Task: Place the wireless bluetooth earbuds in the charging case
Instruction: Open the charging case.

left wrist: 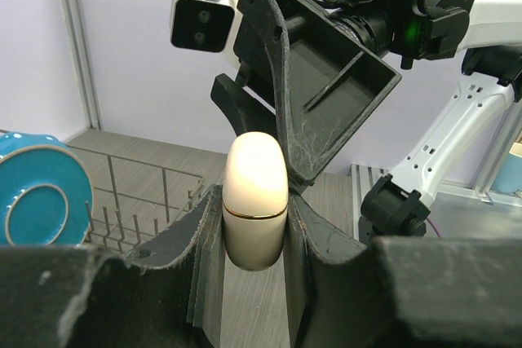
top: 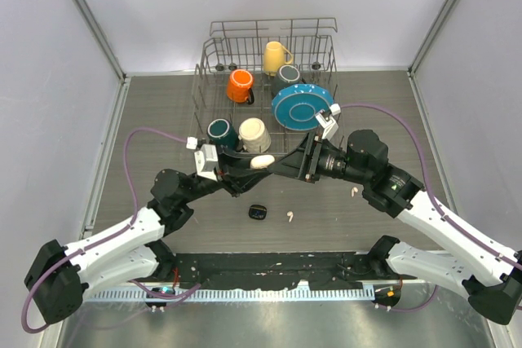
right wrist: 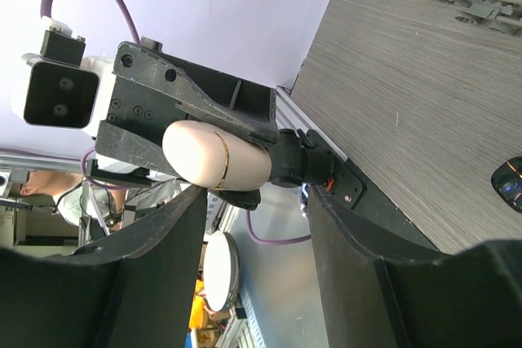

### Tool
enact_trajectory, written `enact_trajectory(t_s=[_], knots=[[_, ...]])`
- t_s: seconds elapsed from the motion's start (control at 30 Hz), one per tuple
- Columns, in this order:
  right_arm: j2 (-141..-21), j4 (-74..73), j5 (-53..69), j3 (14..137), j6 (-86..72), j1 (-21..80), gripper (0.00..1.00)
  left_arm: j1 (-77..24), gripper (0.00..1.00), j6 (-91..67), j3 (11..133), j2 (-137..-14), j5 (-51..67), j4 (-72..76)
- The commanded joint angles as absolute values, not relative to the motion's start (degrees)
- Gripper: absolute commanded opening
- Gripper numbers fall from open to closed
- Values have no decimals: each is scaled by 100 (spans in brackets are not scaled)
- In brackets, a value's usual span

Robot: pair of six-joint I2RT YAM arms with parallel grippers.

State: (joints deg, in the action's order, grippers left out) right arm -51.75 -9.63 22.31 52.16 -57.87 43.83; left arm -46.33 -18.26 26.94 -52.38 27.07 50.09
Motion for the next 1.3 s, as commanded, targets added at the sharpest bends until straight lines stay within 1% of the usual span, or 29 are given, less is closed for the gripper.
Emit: enact_trajectory(t_s=[0.0,0.5,0.7,0.83,0.93,0.97,1.07,1.1,1.2,1.27], knots=[[-5089,-272,1872,5317,-5941,4324,58,-4737,0,-1863,2628,-5080,3234,4931],[-5045,-272,1872,5264,-5959,4298,59,-4737,0,-1775,2567,-4966,3155,4852],[-4835,-596,1662,5422,-5644,4272,60,-4729,0,-1635,2409,-4773,2699,4852],[-4694,-1536,969,5774,-5212,4263,60,-4729,0,-1547,2320,-4606,2496,4851],[-4597,-2713,-259,6064,-5046,4254,60,-4737,0,-1529,2285,-4457,2435,4808],[-4571,-3038,-855,6186,-5019,4254,60,-4729,0,-1521,2294,-4421,2426,4782],[-4421,-4617,-1799,6301,-5044,4254,60,-4737,0,-1477,2303,-4193,2364,4589],[-4369,-4893,-2350,6293,-5106,4254,60,-4737,0,-1450,2294,-4149,2347,4544],[-4272,-5807,-3020,6162,-5430,4245,59,-4737,0,-1328,2285,-3964,2294,4316],[-4263,-6246,-3225,6021,-5763,4236,59,-4737,0,-1249,2294,-3894,2276,4237]])
